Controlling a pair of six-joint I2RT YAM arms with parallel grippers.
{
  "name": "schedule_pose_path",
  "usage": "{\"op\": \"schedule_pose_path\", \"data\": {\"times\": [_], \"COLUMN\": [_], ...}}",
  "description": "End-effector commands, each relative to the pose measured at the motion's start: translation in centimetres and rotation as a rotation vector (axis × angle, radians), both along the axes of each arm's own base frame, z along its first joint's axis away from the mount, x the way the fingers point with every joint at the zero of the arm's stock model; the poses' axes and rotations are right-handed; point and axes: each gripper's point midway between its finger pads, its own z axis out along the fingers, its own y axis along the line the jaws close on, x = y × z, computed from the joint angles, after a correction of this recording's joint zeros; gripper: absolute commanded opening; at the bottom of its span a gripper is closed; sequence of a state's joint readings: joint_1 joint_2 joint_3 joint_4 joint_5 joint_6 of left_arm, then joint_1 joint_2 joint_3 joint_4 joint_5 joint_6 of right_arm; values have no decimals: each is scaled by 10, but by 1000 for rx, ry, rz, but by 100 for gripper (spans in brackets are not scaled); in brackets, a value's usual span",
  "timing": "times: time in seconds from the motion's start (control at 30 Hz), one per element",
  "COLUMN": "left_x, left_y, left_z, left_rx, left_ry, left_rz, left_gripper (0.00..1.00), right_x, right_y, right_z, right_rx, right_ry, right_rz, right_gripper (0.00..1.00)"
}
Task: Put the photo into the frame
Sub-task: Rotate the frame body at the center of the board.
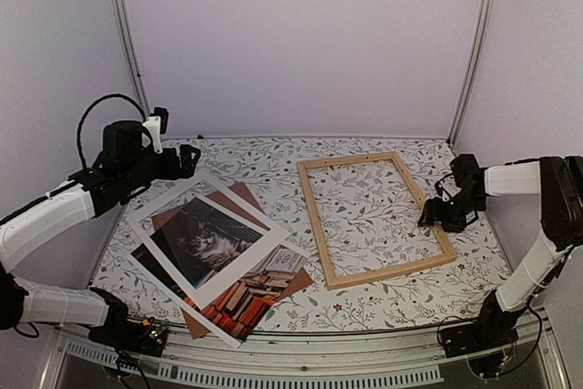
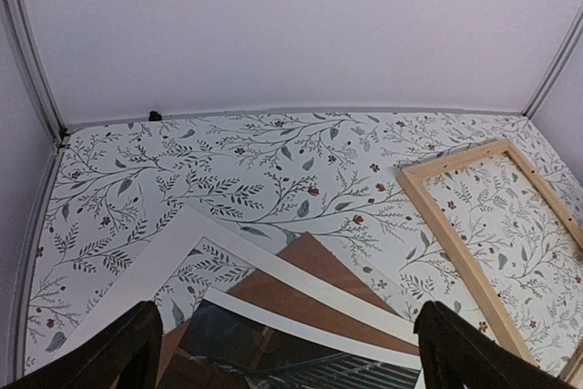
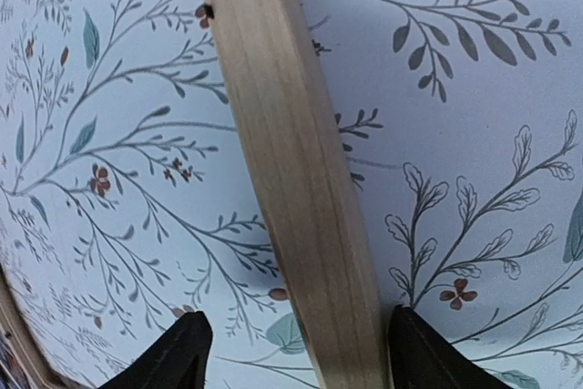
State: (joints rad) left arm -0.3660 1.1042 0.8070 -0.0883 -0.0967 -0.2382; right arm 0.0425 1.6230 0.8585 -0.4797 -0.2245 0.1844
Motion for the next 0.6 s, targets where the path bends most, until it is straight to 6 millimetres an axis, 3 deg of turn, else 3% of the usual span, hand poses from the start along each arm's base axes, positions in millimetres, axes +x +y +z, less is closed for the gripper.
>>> {"op": "schedule_pose_path", "data": {"times": [0.0, 0.1, 0.23, 0.37, 0.57], "left_x": [-3, -2, -2, -2, -2], "left_y": [-3, -2, 0, 1, 2], "left_z": [16, 16, 16, 13, 1], "left_rx": [-17, -7, 1, 12, 9], "left_ry": [-30, -32, -34, -20, 39], "left_rz": [-5, 1, 10, 16, 38], "left_gripper": [100, 100, 100, 100, 100], "right_x": [25, 53, 72, 72, 63], "right_y": [2, -3, -4, -6, -7], "right_z": [23, 35, 18, -5, -11], "right_rx": [-2, -48, -88, -116, -131], "right_ry": [-97, -135, -88, -38, -27], "right_rz": [-30, -2, 36, 59, 62], "right_gripper": [77, 77, 71, 59, 43]}}
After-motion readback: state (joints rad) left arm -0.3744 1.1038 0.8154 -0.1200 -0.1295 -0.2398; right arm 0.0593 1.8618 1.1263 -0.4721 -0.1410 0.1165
